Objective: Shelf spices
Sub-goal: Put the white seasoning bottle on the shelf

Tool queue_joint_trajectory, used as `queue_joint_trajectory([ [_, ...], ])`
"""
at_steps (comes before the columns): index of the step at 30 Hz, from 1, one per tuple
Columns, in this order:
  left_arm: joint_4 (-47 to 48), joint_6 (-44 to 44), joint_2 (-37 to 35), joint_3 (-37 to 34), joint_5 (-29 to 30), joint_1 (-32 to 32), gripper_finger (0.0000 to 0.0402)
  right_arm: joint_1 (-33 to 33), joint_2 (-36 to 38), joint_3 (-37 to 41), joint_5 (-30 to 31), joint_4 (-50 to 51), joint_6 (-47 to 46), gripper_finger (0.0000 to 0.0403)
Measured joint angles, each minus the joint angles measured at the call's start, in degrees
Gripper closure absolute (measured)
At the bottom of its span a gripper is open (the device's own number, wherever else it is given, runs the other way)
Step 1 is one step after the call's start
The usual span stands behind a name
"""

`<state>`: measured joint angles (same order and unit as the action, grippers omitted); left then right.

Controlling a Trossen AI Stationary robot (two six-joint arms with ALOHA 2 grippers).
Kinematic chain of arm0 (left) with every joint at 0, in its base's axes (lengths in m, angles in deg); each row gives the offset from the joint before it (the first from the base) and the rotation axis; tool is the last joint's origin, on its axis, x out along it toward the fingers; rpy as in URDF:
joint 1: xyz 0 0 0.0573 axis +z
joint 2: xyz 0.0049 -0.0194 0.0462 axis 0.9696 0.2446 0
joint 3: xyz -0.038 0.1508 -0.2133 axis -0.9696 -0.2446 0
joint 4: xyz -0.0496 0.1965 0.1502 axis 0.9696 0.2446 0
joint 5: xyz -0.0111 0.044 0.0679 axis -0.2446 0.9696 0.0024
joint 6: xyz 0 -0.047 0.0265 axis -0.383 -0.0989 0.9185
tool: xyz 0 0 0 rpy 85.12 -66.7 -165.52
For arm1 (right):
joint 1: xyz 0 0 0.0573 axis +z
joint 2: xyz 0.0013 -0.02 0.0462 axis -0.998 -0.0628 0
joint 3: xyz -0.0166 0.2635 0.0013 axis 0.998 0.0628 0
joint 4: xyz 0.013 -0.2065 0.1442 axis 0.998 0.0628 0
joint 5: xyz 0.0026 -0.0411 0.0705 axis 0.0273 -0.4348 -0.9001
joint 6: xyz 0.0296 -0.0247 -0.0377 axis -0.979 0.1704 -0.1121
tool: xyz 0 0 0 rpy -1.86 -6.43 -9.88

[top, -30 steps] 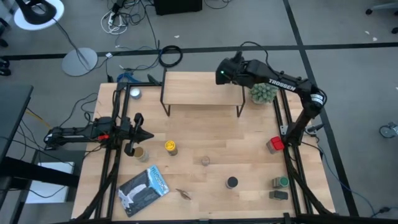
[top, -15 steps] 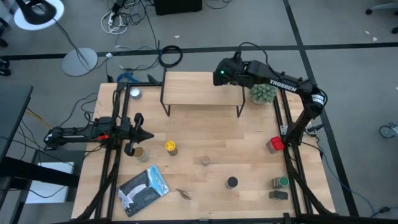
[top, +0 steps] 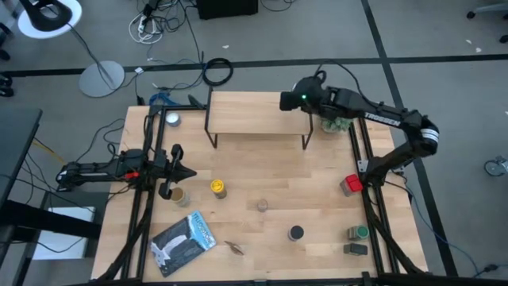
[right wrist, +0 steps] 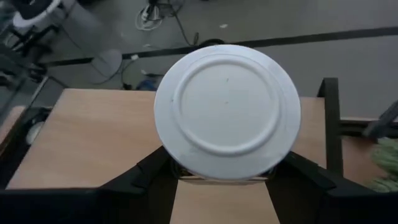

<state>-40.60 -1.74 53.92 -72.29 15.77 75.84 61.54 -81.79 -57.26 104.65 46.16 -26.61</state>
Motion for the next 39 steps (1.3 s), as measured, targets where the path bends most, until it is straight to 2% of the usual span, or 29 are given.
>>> queue_joint_trajectory([
  [5,-0.04,-0.02,0.0,-0.02,0.0,0.01,0.0394,-2.48,0.18,-0.79,-1.5,3.27,0.13,0.0197],
  [10,-0.13,-0.02,-0.02,-0.02,0.0,-0.01,0.0394,-4.35,-2.39,-2.47,-6.0,4.25,-0.73,0.0197],
  [16,-0.17,-0.01,-0.01,-0.01,-0.02,0.0,0.0394,-4.89,-6.08,-4.48,-6.04,9.28,-1.57,0.0198],
  [22,-0.2,0.0,0.0,-0.02,-0.02,-0.01,0.0394,-4.52,-6.95,-7.56,-3.84,10.08,-1.09,0.0198],
  [29,-0.2,-0.02,0.0,0.0,0.0,0.01,0.0394,-5.36,-6.91,-8.61,-2.64,18.56,-3.3,0.0198],
  [39,-0.2,-0.01,-0.01,-0.01,-0.01,0.01,0.0394,-4.0,-6.91,-8.61,0.48,17.42,-3.24,0.0198],
])
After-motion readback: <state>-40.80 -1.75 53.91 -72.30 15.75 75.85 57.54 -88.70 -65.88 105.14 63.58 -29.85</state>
